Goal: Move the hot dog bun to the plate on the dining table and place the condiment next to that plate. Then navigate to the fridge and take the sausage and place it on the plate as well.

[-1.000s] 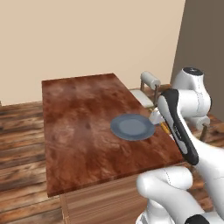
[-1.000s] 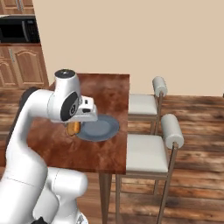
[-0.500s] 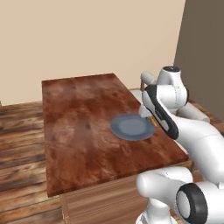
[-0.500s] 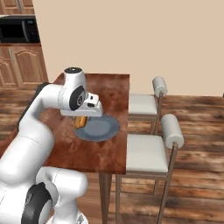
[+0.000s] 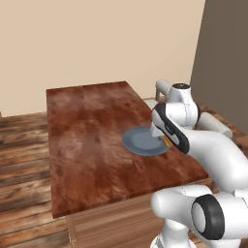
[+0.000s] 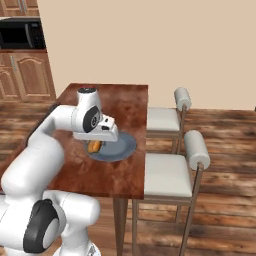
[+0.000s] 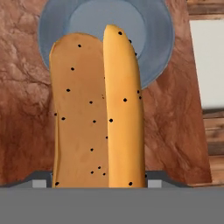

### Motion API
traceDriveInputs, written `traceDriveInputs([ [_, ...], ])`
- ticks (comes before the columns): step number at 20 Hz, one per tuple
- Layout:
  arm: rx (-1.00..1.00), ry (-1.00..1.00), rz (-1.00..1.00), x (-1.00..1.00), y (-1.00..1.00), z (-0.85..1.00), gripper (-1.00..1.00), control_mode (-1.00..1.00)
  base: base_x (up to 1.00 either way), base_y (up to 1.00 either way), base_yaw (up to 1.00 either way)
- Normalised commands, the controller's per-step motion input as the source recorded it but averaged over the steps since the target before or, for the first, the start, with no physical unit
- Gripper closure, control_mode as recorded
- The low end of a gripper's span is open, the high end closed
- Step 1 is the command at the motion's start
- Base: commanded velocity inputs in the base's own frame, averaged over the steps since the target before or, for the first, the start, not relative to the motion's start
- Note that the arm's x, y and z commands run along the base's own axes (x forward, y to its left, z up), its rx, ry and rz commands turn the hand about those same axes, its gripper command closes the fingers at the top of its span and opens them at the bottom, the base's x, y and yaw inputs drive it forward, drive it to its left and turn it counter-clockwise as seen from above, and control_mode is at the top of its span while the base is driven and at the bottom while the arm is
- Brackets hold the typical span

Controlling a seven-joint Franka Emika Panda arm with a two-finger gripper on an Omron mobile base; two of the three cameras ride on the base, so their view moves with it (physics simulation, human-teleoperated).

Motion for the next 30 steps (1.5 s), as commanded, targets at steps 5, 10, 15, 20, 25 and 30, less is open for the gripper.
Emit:
traceDriveInputs([
  [5,0.00,0.01,0.00,0.32,0.00,-0.30,1.00,-1.00,0.00,0.00,0.00],
  [10,0.00,0.00,0.00,0.43,0.00,-0.29,1.00,-1.00,0.00,0.00,0.00],
  [15,0.00,0.06,0.00,0.43,0.00,-0.29,1.00,-1.00,0.00,0.00,0.00],
  [20,0.00,0.08,0.00,0.42,0.00,-0.25,1.00,-1.00,0.00,0.00,0.00],
  [25,0.00,0.09,0.00,0.41,0.00,-0.23,1.00,-1.00,0.00,0.00,0.00],
  [30,0.00,0.09,0.00,0.40,0.00,-0.25,1.00,-1.00,0.00,0.00,0.00],
])
